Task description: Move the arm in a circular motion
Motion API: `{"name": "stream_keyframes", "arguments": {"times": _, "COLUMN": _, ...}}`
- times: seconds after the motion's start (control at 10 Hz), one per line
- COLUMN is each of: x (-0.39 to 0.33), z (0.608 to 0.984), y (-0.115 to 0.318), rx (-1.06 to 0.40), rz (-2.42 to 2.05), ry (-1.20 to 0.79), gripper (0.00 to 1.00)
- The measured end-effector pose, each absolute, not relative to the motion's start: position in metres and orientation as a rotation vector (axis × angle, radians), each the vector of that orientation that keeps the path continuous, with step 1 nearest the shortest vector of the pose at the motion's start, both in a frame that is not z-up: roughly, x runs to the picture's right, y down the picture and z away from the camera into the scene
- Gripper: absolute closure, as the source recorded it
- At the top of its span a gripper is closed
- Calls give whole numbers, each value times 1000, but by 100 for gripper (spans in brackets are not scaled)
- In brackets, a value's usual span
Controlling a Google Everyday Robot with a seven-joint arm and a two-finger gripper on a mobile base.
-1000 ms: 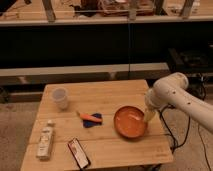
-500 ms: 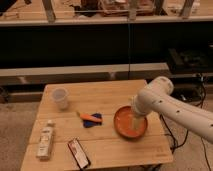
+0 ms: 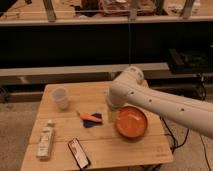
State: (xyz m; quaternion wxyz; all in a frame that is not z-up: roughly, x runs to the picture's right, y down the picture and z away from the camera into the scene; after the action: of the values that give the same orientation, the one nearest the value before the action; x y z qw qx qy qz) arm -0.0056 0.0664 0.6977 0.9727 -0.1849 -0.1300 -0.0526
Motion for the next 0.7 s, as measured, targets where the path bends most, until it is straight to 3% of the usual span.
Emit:
{"name": "stream_keyframes", "arguments": {"times": 0.4, "x": -32, "z": 726, "y": 27, "rx": -326, "rz": -111, "ry": -236, "gripper": 20}}
{"name": "stream_keyframes", "arguments": {"times": 0.7, "x": 1, "z": 752, "y": 22, "rx": -346, "rz": -46, "ry": -184, "gripper": 20}}
